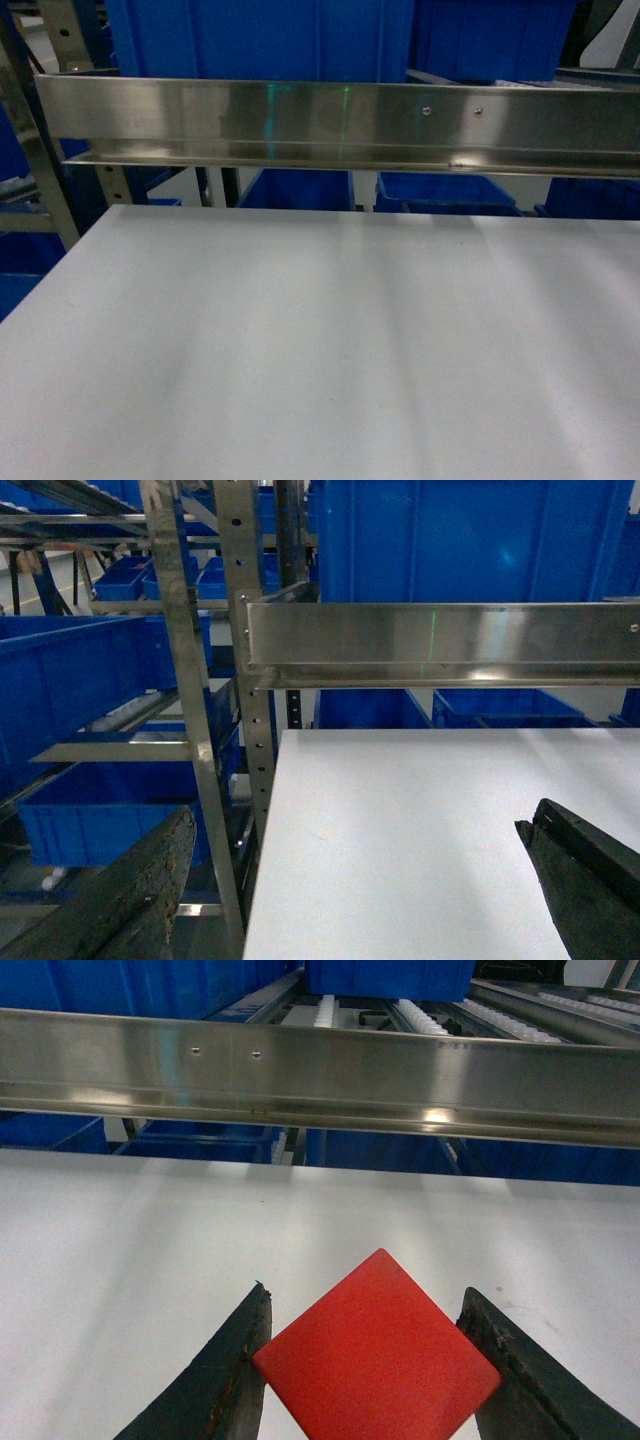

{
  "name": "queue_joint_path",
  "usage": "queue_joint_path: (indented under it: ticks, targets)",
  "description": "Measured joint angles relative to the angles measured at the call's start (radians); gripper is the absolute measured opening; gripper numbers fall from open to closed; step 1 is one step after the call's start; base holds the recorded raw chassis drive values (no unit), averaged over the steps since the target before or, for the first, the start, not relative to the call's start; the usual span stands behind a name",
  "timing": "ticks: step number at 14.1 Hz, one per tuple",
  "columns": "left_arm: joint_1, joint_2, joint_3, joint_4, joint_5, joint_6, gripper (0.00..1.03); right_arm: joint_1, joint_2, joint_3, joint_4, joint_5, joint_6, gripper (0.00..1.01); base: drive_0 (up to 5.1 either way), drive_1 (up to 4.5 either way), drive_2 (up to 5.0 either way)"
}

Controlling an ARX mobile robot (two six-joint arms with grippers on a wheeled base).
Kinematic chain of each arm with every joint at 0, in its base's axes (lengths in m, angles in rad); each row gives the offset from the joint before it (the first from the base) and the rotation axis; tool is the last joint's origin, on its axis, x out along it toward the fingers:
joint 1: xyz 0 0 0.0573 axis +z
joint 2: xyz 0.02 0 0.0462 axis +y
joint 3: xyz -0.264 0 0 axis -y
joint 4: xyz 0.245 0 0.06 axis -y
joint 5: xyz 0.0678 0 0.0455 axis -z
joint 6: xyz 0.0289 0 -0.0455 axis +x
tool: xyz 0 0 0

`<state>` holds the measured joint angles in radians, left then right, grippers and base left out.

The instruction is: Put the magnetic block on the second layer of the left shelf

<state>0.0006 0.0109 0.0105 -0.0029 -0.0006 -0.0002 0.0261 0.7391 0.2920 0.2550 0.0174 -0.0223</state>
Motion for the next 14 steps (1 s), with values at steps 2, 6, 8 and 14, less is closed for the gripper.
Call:
queue_joint_path:
  ticks: [2, 6, 8, 14]
  targets:
    - [0.0, 0.0, 0.0, 0.0, 0.0, 0.0, 0.98, 0.0, 0.0, 0.0, 0.0, 0.0, 0.0, 0.48, -4.9, 2.42, 2.4]
    - [0.0, 0.0, 0.0, 0.0, 0.0, 0.0, 0.98, 0.0, -0.001, 0.0, 0.0, 0.0, 0.0, 0.48, -4.9, 2.41, 2.4]
    - [0.0, 0.0, 0.0, 0.0, 0.0, 0.0, 0.98, 0.0, 0.0, 0.0, -0.001, 0.0, 0.0, 0.48, -5.0, 2.36, 2.4]
    - [-0.001, 0.0, 0.0, -0.001, 0.0, 0.0, 0.98, 0.0, -0.001, 0.0, 0.001, 0.0, 0.0, 0.48, -5.0, 2.41, 2.4]
